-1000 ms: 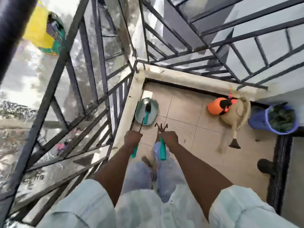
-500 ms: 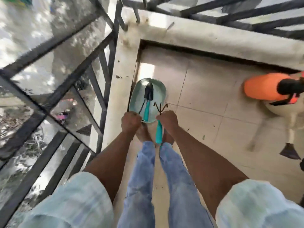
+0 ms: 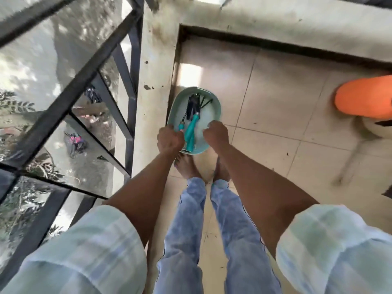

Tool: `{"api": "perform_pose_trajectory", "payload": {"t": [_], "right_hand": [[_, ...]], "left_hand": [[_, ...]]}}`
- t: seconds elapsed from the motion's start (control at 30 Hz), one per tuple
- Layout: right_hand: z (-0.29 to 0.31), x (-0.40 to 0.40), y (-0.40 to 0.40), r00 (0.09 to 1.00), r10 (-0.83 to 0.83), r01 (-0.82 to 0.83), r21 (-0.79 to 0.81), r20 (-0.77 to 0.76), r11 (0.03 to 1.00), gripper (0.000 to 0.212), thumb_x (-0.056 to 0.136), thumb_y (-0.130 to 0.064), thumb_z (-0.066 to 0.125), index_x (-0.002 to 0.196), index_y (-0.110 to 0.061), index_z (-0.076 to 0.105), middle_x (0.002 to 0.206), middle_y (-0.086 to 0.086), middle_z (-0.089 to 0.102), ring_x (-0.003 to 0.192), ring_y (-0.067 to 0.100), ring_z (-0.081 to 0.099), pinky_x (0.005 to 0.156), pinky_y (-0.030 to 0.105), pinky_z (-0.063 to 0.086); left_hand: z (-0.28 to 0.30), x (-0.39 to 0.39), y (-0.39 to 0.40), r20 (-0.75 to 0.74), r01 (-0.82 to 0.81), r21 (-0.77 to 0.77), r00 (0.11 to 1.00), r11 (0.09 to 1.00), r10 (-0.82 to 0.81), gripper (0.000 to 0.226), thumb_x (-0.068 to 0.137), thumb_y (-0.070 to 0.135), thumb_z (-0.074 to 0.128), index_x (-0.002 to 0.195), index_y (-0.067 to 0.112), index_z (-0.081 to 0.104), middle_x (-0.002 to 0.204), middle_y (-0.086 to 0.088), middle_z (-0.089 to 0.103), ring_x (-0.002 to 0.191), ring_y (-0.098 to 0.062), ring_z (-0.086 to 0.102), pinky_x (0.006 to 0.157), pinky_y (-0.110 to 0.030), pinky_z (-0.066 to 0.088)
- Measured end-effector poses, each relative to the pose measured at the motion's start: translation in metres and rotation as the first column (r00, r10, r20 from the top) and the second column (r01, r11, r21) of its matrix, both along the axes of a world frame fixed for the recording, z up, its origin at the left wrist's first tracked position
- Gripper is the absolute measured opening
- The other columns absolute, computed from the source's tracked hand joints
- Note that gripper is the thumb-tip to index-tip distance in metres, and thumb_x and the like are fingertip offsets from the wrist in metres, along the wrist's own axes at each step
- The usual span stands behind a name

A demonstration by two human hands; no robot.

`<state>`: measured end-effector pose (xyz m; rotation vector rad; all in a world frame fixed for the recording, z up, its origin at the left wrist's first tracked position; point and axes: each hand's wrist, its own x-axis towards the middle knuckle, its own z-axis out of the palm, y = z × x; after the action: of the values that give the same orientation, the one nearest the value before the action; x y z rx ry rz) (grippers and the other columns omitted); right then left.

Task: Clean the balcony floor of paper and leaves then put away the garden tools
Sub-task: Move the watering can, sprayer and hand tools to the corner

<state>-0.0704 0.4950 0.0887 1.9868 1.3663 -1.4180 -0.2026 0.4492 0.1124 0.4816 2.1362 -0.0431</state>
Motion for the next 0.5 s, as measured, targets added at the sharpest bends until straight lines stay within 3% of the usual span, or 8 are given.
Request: {"api": "perform_pose_trajectory", "payload": {"t": [0.23, 0.5], "right_hand": [[0.110, 0.014, -0.017, 0.988, 0.144, -0.146, -0.041, -0.057, 0.988, 0.027, 0.092, -0.013, 0.046, 0.113, 0.000, 0.059, 0.117, 0.019, 0.061, 0.111, 0.035, 0.057, 0.087, 0.034, 0.046], [0.305, 0.037, -0.028, 0.927, 0.351, -0.326, 0.179, -0.133, 0.928, 0.022, 0.088, -0.010, 0.051, 0.104, 0.000, 0.063, 0.111, 0.017, 0.065, 0.105, 0.033, 0.060, 0.082, 0.033, 0.046]], "left_hand": [[0.116, 0.018, -0.007, 0.007, 0.145, 0.069, 0.989, 0.987, -0.145, 0.038, 0.088, 0.013, 0.054, 0.125, 0.005, 0.056, 0.129, -0.019, 0.054, 0.121, -0.035, 0.051, 0.100, -0.042, 0.045], [0.311, 0.046, -0.027, 0.043, 0.118, 0.162, 0.991, 0.980, -0.127, 0.041, 0.087, 0.016, 0.055, 0.124, -0.002, 0.057, 0.127, -0.022, 0.056, 0.117, -0.036, 0.054, 0.093, -0.037, 0.045]]}}
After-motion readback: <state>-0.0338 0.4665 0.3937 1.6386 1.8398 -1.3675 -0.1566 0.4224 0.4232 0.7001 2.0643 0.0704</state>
